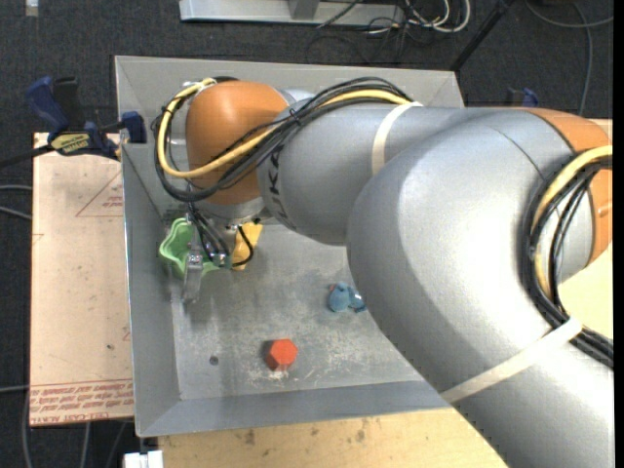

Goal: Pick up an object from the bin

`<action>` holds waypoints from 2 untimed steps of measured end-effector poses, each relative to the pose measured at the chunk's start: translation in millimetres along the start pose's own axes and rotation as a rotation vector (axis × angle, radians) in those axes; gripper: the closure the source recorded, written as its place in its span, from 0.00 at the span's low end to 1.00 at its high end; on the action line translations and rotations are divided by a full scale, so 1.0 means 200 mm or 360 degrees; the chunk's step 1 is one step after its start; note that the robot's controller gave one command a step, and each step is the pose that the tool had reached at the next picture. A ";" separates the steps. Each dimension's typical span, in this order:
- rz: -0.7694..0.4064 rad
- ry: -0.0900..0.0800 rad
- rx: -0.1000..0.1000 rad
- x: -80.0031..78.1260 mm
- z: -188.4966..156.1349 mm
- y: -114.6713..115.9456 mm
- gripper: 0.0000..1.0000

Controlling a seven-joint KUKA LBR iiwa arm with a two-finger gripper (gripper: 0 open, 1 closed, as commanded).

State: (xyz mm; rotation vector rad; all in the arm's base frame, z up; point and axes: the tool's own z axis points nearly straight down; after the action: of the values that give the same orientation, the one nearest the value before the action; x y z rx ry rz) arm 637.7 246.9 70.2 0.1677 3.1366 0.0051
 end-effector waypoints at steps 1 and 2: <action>0.0005 -0.0005 0.0001 -0.01 -0.01 -0.01 1.00; -0.0079 -0.0016 -0.0003 0.04 -0.63 -0.02 1.00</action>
Offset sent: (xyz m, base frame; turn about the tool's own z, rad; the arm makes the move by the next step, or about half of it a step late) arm 0.0000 0.0000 0.0000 0.0000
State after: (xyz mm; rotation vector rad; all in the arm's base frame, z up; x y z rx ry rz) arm 629.2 243.5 195.3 0.0899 3.1298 0.0070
